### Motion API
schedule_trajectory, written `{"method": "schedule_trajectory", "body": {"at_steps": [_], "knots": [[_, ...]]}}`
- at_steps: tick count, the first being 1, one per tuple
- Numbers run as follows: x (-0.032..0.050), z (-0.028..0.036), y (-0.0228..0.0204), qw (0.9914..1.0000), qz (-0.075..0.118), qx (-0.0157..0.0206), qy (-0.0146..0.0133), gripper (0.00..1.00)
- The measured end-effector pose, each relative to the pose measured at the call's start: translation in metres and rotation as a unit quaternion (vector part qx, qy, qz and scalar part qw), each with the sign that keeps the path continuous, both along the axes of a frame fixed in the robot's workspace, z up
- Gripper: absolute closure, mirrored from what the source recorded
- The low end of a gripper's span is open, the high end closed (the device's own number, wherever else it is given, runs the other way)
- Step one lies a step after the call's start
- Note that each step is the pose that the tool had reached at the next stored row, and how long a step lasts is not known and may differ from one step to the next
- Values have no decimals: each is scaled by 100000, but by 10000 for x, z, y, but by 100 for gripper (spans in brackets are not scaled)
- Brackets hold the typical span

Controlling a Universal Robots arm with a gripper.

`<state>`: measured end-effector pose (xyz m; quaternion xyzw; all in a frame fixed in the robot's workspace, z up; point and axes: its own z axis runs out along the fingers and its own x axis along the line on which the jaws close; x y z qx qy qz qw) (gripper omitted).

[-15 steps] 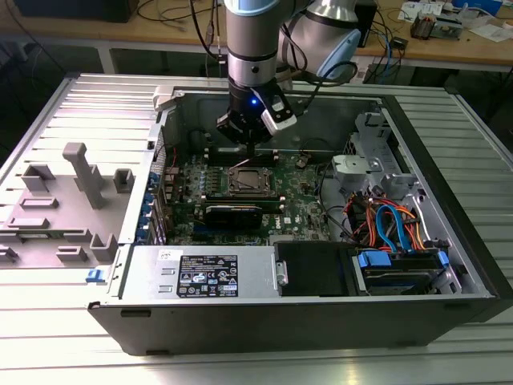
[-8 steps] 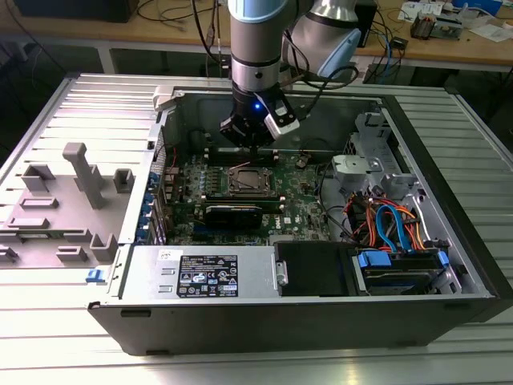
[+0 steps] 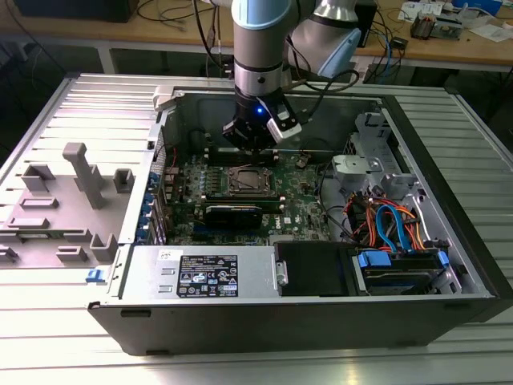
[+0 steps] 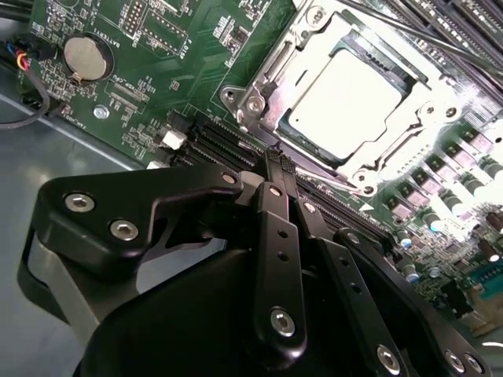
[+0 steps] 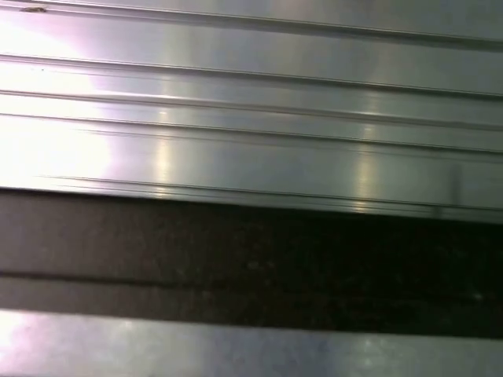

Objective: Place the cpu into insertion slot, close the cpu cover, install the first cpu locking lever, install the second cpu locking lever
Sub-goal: 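Install the first cpu locking lever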

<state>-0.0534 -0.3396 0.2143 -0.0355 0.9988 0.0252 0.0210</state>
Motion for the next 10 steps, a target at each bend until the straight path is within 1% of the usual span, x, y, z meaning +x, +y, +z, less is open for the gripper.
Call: {"method": "schedule_trajectory", "body": {"at_steps": [5,10], "knots": [[16,-60,0,100000,0,-4,-3,89],[25,-76,0,100000,-3,-1,-7,89]]}}
